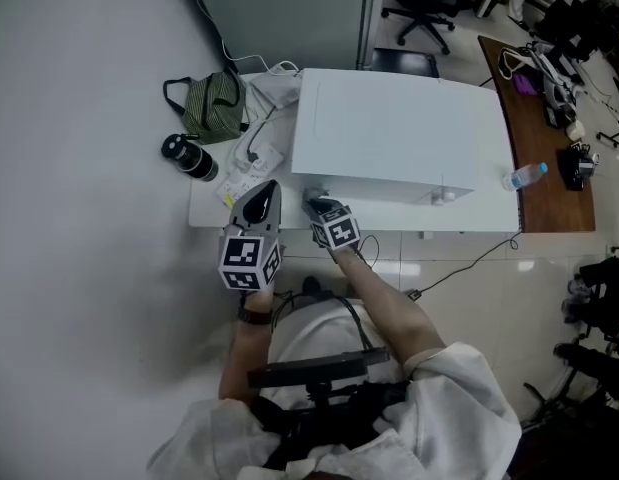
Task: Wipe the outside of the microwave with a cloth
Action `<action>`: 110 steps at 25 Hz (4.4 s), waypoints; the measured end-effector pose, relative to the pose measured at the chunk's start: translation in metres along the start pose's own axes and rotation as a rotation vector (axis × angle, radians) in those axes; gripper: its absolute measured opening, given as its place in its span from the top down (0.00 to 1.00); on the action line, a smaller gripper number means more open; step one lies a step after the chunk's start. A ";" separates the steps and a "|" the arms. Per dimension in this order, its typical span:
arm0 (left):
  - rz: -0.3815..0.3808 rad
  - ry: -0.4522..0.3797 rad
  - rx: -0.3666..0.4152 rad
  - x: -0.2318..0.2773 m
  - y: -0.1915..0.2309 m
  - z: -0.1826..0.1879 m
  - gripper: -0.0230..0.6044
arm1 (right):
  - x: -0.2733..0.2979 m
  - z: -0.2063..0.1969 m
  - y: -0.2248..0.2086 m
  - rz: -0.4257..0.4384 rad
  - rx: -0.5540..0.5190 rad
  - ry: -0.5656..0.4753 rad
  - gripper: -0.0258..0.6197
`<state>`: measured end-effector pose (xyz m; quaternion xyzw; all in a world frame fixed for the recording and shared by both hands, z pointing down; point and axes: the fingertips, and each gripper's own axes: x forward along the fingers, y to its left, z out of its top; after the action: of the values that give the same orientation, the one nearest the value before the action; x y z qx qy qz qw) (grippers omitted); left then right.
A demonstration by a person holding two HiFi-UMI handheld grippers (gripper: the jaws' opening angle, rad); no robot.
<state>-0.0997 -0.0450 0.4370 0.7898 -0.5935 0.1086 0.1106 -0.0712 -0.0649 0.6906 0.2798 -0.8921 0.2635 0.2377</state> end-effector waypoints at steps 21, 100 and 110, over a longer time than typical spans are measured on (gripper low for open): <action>-0.229 0.043 0.089 0.075 -0.129 0.003 0.92 | -0.324 -0.149 -0.344 -0.797 0.522 -0.234 0.95; 0.393 -0.051 -0.274 -0.006 0.304 -0.073 0.93 | 0.054 0.125 0.120 0.861 -1.536 1.430 0.95; 0.406 -0.051 -0.291 -0.012 0.314 -0.085 0.93 | 0.110 0.137 0.068 0.664 -1.521 1.508 0.95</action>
<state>-0.4079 -0.0932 0.5286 0.6326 -0.7519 0.0219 0.1843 -0.2320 -0.1405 0.6286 -0.4213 -0.4792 -0.1975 0.7443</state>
